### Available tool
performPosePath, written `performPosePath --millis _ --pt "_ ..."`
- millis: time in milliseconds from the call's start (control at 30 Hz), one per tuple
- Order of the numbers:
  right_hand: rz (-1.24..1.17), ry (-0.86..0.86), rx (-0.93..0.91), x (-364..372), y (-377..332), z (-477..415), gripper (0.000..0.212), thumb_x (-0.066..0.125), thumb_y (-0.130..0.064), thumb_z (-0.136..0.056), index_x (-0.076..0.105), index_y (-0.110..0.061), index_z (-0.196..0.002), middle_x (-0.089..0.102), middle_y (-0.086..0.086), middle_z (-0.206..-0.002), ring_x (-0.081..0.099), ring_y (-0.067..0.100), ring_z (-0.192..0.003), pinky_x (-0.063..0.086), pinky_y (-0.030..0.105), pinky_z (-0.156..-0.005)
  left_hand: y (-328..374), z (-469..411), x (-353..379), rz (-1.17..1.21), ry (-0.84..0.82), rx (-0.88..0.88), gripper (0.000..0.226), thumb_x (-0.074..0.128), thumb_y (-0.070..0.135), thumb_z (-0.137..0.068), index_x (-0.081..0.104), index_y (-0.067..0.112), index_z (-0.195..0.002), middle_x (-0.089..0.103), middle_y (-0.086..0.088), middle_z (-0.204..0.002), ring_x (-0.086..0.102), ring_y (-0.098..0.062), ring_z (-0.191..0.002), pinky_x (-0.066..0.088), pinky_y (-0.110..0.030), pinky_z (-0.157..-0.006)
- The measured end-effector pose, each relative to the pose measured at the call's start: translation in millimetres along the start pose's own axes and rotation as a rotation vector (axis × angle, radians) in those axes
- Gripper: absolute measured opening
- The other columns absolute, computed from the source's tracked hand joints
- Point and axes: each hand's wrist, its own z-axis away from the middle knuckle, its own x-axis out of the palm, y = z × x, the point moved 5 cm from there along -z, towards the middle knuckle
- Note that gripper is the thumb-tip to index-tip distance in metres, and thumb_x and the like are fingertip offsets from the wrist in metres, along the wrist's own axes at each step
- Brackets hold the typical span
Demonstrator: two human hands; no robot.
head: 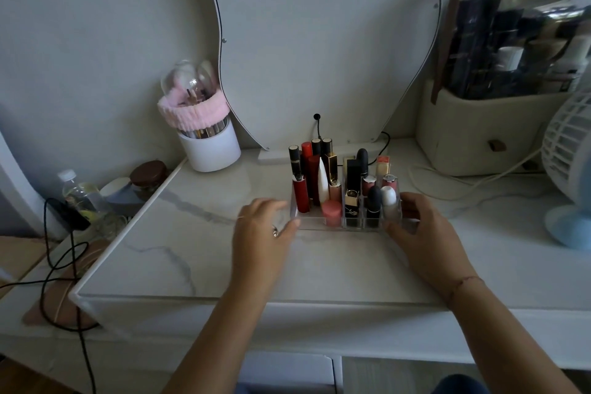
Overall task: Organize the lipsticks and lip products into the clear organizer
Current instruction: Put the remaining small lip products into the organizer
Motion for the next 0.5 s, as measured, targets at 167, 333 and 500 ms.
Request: performPosePath --millis 167,333,500 --pt "-0.001 0.000 0.006 0 1 0 0.048 0.062 -0.034 -0.083 0.049 -0.015 -0.126 0.062 0.006 -0.117 0.057 0.020 -0.100 0.047 0.033 -0.082 -40 6 -8 -0.035 -0.178 -0.185 0.033 0.077 0.025 -0.069 0.067 0.013 -0.098 0.064 -0.004 -0.099 0.055 -0.024 -0.097 0.046 -0.034 -0.085" --pt "0.002 -0.017 0.016 0 0 1 0.049 0.061 -0.034 -0.084 0.048 -0.014 -0.126 0.061 0.007 -0.117 0.056 0.021 -0.100 0.047 0.032 -0.082 -32 3 -8 0.116 -0.168 -0.176 0.024 0.080 0.021 -0.066 0.069 0.021 -0.088 0.065 0.005 -0.084 0.060 -0.014 -0.079 0.047 -0.023 -0.072" --pt "-0.001 0.006 0.011 -2 -3 2 0.045 0.060 -0.035 -0.084 0.050 -0.015 -0.123 0.062 0.005 -0.114 0.056 0.020 -0.098 0.047 0.034 -0.082 5 -15 -20 0.353 0.011 -0.105 0.026 0.077 0.016 -0.070 0.065 0.028 -0.090 0.065 0.013 -0.083 0.060 -0.001 -0.078 0.046 -0.007 -0.067"
